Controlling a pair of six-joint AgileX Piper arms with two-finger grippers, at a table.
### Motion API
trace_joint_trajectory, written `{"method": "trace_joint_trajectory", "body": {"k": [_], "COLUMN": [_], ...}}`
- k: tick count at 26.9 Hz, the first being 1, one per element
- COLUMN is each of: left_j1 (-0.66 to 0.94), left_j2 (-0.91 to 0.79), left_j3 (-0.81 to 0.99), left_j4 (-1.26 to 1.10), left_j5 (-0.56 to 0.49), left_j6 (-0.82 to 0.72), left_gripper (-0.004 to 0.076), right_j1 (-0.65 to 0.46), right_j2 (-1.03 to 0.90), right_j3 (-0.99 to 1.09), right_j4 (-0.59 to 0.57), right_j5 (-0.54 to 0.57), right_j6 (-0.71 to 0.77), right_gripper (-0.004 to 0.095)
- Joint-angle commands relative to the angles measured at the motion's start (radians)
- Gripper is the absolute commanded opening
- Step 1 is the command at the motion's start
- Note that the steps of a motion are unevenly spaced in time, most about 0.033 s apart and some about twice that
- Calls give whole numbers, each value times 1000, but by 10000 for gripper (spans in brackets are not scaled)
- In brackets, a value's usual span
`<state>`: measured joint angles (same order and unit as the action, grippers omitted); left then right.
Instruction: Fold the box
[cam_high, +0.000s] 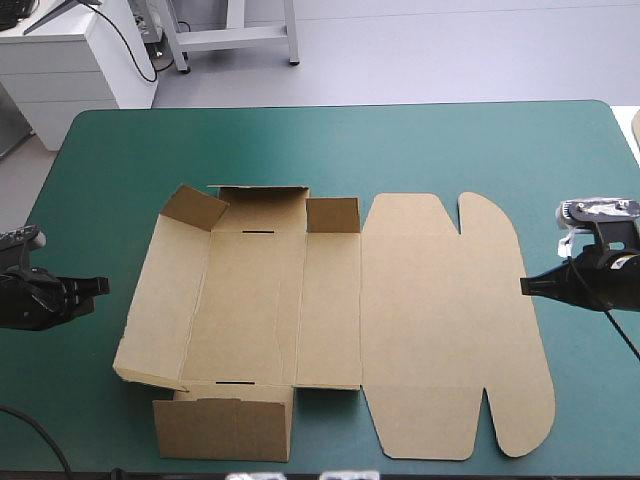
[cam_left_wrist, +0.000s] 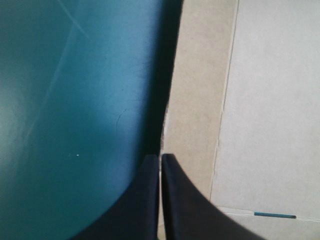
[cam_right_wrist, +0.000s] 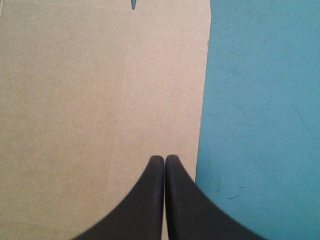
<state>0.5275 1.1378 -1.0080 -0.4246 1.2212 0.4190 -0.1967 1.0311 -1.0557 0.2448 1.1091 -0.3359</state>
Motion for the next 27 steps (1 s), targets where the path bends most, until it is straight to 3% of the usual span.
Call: {"method": "trace_joint_trajectory", "body": {"k": [1, 9, 12, 15, 18, 24, 27], "left_j1": [18, 18, 18, 17, 16, 11, -66], "left_j2": [-17, -15, 11, 50, 72, 113, 185], "left_j3": [-29, -19, 24, 87, 129, 174, 174], "left_j4": [-53, 6, -5, -16, -99, -207, -211], "left_j5": [57, 42, 10, -20, -64, -83, -75], "left_j6": [63, 78, 78, 78, 89, 207, 244], "left_gripper": [-7, 17, 136, 342, 463, 456, 456], "right_j1": [-9, -9, -9, -9, -9, -9, -9], "right_j2": [-14, -12, -12, -12, -12, -12, -12], "right_j3": [-25, -25, -25, -25, -25, -25, -25], "right_j4": [32, 32, 32, 32, 32, 32, 32], "right_j5": [-42, -39, -39, -38, -36, -34, -34], "right_j6": [-11, -16, -16, -19, -19, -21, -22], "right_gripper": [-16, -16, -16, -16, -16, -16, -16]}}
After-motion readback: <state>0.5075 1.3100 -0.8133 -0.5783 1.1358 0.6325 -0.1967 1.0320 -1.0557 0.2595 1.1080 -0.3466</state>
